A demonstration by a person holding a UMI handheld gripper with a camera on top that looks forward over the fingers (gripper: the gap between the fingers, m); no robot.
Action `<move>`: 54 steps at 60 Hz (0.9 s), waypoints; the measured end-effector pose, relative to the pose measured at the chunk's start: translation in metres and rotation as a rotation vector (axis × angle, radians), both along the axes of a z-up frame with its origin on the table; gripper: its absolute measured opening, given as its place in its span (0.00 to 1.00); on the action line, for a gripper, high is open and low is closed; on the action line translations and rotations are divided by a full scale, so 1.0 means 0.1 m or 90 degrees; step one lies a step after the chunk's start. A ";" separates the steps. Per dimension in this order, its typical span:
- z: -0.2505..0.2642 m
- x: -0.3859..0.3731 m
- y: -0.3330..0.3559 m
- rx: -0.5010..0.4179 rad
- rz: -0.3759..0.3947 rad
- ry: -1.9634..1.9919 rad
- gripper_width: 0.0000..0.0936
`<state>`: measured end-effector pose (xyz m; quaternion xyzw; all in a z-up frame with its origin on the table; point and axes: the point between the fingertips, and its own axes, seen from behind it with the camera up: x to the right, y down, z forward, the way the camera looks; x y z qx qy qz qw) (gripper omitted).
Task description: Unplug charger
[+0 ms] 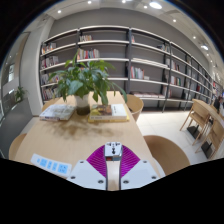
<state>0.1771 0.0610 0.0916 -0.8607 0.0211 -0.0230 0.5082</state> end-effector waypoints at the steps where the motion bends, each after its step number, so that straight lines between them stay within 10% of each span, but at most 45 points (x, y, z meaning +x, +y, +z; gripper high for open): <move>1: 0.06 0.05 -0.05 -0.018 0.001 0.002 0.15; 13: -0.66 -0.05 -0.21 -0.106 0.035 0.006 0.17; 25: -0.76 -0.02 -0.32 -0.130 0.027 -0.002 0.38; 33: -0.30 -0.10 -0.38 -0.086 0.029 0.011 0.70; 54: 1.19 -0.44 -1.28 0.030 0.028 -0.006 0.77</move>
